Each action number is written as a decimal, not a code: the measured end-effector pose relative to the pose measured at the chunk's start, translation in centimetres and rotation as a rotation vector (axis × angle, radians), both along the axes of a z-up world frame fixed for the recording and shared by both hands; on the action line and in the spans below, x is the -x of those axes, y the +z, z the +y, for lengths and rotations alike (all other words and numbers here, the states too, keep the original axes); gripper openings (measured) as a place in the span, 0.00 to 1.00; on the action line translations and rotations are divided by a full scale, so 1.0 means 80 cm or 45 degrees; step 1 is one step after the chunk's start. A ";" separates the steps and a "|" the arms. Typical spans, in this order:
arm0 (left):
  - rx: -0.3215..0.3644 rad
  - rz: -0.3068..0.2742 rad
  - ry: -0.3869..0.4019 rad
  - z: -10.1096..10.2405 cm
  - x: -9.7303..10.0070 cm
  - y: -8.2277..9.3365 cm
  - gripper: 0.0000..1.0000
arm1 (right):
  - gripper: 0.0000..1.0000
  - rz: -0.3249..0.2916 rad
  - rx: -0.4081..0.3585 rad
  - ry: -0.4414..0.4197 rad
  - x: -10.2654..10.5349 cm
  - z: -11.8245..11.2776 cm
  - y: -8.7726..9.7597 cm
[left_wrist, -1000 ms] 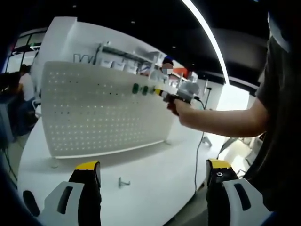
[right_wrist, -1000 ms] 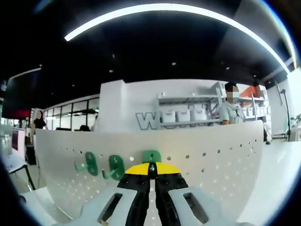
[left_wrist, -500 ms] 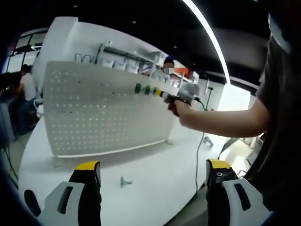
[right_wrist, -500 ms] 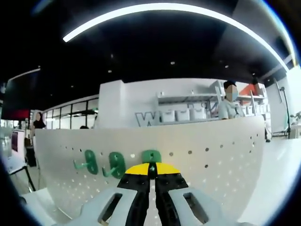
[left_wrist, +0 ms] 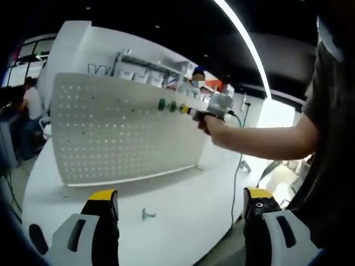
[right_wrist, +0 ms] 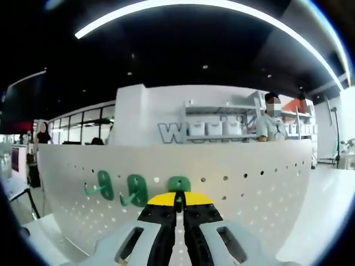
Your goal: Insert the hook assembly into the mounting plate slot until the hook locks in place.
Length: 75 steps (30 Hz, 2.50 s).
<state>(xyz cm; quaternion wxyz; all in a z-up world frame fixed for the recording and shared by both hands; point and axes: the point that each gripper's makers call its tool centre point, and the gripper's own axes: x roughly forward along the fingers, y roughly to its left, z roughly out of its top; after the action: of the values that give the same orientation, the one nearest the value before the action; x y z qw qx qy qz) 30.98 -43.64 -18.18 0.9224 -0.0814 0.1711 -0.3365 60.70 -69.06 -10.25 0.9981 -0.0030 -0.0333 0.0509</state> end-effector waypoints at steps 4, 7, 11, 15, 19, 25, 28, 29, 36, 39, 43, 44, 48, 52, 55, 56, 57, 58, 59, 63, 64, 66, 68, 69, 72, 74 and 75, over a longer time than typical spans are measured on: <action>-0.004 0.003 0.000 0.001 0.003 -0.001 0.96 | 0.06 -0.003 -0.033 0.004 -0.002 -0.005 0.005; -0.009 0.002 0.004 0.003 0.005 -0.001 0.96 | 0.06 0.001 -0.033 0.006 -0.002 -0.006 0.007; -0.011 -0.002 0.009 0.005 0.008 0.001 0.96 | 0.08 0.013 -0.039 0.022 0.001 -0.004 0.008; -0.014 0.005 0.015 0.007 0.012 -0.001 0.96 | 0.08 -0.003 -0.036 0.020 0.009 -0.005 0.016; -0.015 0.011 0.021 0.009 0.018 -0.002 0.96 | 0.10 -0.011 -0.032 0.028 0.014 -0.006 0.023; -0.017 0.009 0.028 0.013 0.026 0.002 0.96 | 0.12 -0.023 -0.037 0.034 0.028 -0.008 0.034; -0.019 -0.008 0.034 0.014 0.029 0.008 0.97 | 0.14 -0.021 -0.045 0.043 0.037 -0.008 0.037; -0.021 -0.018 0.037 0.015 0.030 0.010 0.97 | 0.14 -0.019 -0.044 0.045 0.040 -0.008 0.038; -0.028 -0.016 0.062 0.023 0.039 0.010 0.98 | 0.17 -0.007 -0.035 0.060 0.070 -0.011 0.041; -0.028 -0.019 0.076 0.026 0.045 0.012 0.98 | 0.17 0.006 -0.029 0.070 0.083 -0.011 0.039; -0.043 -0.023 0.089 0.030 0.053 0.012 0.98 | 0.19 0.024 -0.006 0.110 0.108 0.000 0.032; -0.047 -0.025 0.093 0.031 0.055 0.012 0.98 | 0.19 0.031 0.005 0.120 0.113 0.003 0.030; -0.068 -0.041 0.111 0.035 0.059 0.011 1.00 | 0.21 0.064 0.037 0.170 0.140 0.015 0.015; -0.072 -0.012 0.109 0.036 0.064 0.004 1.00 | 0.24 0.106 0.037 0.213 0.168 0.025 -0.004; -0.081 -0.004 0.105 0.036 0.068 0.000 1.00 | 0.25 0.139 0.031 0.240 0.188 0.030 -0.018; -0.082 0.000 0.102 0.036 0.070 -0.002 1.00 | 0.25 0.148 0.029 0.246 0.194 0.031 -0.022; -0.083 0.002 0.100 0.036 0.070 -0.003 1.00 | 0.26 0.159 0.021 0.253 0.201 0.032 -0.027; -0.086 0.007 0.098 0.035 0.071 -0.005 1.00 | 0.26 0.167 0.015 0.258 0.207 0.033 -0.030; -0.089 0.009 0.094 0.035 0.072 -0.006 1.00 | 0.27 0.171 0.012 0.263 0.213 0.034 -0.031; -0.102 0.024 0.082 0.032 0.076 -0.010 0.99 | 0.29 0.195 0.002 0.282 0.236 0.036 -0.045; -0.106 0.026 0.079 0.031 0.077 -0.011 0.99 | 0.30 0.201 0.002 0.286 0.240 0.036 -0.049; -0.111 0.028 0.072 0.030 0.079 -0.013 0.99 | 0.32 0.238 -0.008 0.298 0.252 0.038 -0.062; -0.114 0.034 0.069 0.029 0.081 -0.016 0.99 | 0.33 0.261 -0.024 0.312 0.265 0.040 -0.073; -0.117 0.038 0.070 0.029 0.081 -0.018 0.99 | 0.34 0.279 -0.029 0.317 0.270 0.041 -0.079; -0.112 0.042 0.076 0.028 0.082 -0.019 0.99 | 0.35 0.308 -0.004 0.345 0.289 0.046 -0.092; -0.114 0.048 0.074 0.023 0.083 -0.022 0.99 | 0.35 0.321 -0.016 0.358 0.302 0.047 -0.100; -0.119 0.052 0.071 0.022 0.084 -0.024 0.99 | 0.35 0.330 -0.026 0.366 0.306 0.048 -0.103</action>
<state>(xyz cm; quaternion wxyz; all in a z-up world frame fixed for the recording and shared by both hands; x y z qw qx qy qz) 24.28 -41.90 -20.11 0.9305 -0.0499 0.2032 -0.3007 36.18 -65.25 -18.49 0.9765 0.0186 0.0948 0.1925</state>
